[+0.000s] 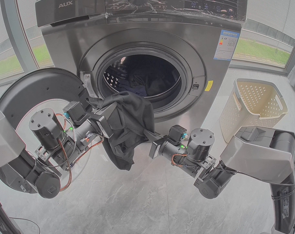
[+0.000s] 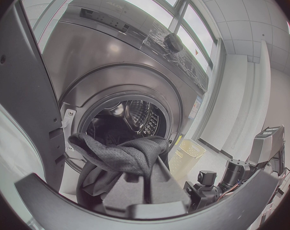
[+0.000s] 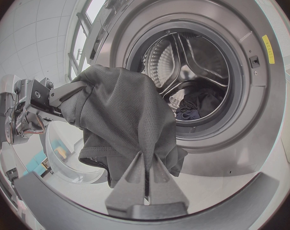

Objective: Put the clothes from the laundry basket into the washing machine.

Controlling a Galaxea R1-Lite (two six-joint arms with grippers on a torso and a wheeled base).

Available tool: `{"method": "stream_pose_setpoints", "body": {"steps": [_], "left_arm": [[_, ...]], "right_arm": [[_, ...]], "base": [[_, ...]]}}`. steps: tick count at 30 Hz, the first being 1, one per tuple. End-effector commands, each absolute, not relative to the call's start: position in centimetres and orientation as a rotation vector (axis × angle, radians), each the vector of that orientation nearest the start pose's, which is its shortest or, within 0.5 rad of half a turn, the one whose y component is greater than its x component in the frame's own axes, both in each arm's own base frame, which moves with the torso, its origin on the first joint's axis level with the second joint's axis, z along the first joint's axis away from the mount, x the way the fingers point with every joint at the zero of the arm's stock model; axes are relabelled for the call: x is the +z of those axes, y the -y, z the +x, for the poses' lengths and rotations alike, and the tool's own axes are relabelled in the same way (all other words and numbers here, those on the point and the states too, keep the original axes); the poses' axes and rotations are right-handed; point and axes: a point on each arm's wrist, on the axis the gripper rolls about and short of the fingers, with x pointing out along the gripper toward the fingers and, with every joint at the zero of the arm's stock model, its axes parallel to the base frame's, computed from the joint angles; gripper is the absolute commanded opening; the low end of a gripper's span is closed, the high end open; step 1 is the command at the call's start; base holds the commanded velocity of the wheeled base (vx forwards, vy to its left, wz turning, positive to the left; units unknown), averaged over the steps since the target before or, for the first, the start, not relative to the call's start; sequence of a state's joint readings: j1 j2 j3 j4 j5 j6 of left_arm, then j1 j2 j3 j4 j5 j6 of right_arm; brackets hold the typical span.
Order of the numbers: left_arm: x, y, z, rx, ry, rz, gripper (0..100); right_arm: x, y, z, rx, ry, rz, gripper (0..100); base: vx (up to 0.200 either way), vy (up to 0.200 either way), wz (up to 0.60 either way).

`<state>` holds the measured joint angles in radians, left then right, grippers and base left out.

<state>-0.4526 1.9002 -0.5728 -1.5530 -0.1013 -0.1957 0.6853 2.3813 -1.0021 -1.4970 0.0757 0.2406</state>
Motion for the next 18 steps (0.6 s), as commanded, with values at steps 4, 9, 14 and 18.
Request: {"method": "stream_pose_setpoints", "body": {"steps": [4, 9, 14, 18], "left_arm": [[15.0, 13.9, 28.0, -0.571, 0.152, -0.227, 0], [15.1, 14.0, 28.0, -0.574, 0.156, -0.228, 0], [15.6, 14.0, 27.8, -0.58, 0.169, -0.231, 0], [15.7, 14.2, 27.6, -0.589, 0.173, -0.232, 0]], "right_arm": [[8.2, -25.7, 31.1, 0.768, 0.019, 0.299, 0], [7.8, -24.9, 30.2, 0.755, -0.03, 0.283, 0], [7.9, -24.9, 30.6, 0.751, -0.014, 0.288, 100], [6.7, -25.9, 32.4, 0.743, -0.001, 0.29, 100]], "base": [[0.0, 0.0, 0.0], [0.0, 0.0, 0.0], [0.0, 0.0, 0.0], [0.0, 0.0, 0.0]]}}
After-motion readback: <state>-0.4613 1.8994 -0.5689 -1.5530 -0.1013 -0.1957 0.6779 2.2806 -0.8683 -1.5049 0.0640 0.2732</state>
